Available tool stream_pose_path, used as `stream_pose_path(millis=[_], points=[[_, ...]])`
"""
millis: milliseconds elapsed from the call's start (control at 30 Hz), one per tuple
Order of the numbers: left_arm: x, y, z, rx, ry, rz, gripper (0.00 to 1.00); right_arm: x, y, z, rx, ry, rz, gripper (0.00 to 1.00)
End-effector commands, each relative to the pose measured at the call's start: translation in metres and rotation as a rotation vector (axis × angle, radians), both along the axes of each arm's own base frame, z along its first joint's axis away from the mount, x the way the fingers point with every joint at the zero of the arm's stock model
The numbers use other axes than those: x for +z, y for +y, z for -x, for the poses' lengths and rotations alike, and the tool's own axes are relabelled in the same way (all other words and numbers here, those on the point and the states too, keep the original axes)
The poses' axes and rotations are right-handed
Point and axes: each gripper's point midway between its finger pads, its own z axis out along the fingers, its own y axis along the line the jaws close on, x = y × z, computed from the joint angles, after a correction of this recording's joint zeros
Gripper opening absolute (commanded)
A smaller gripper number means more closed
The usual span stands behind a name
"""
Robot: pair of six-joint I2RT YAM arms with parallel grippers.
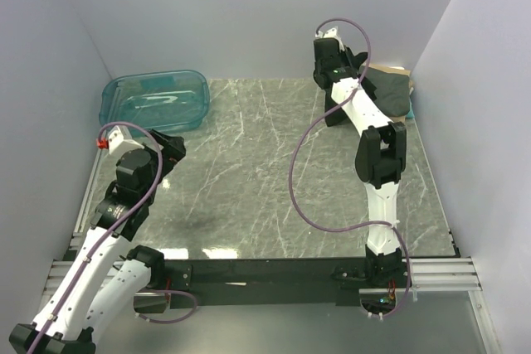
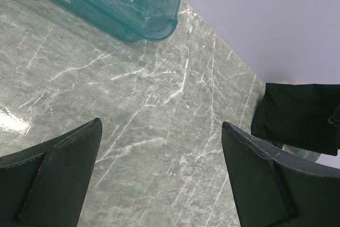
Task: Fold and stack the t-shirts
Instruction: Neatly place the folded tshirt to the corner
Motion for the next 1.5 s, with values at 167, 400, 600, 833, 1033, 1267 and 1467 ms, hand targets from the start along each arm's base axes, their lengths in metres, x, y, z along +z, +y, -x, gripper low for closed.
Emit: stream_pose_path(millis=[167, 400, 600, 833, 1033, 1267, 1467], points=[[0.013, 0.002, 0.002, 0.002, -0.049, -0.007, 0.99, 0.105, -0.018, 0.012, -0.043, -0.244, -0.027, 0.00], [0.012, 0.002, 0.002, -0.003, -0.050, -0.005, 0.99, 0.133, -0.028, 0.019, -0.057, -0.306, -0.050, 0.00], [0.012, 0.002, 0.003, 0.000, -0.051, -0.001, 1.00, 0.142, -0.042, 0.020, -0.067, -0.328, -0.061, 0.00], [0.011, 0.002, 0.003, 0.000, -0.054, 0.000, 0.99, 0.119, -0.060, 0.007, -0.064, -0.306, -0.104, 0.00], [0.007, 0.003, 0.003, 0.008, -0.043, -0.004, 0.99, 0.087, -0.093, -0.006, -0.116, -0.277, -0.126, 0.00], [0.007, 0.003, 0.001, 0.008, -0.031, -0.012, 1.00, 0.047, -0.120, -0.022, -0.095, -0.246, -0.228, 0.00], [0.004, 0.004, 0.000, 0.019, -0.016, -0.019, 0.99, 0.000, -0.143, -0.033, -0.087, -0.196, -0.341, 0.00]])
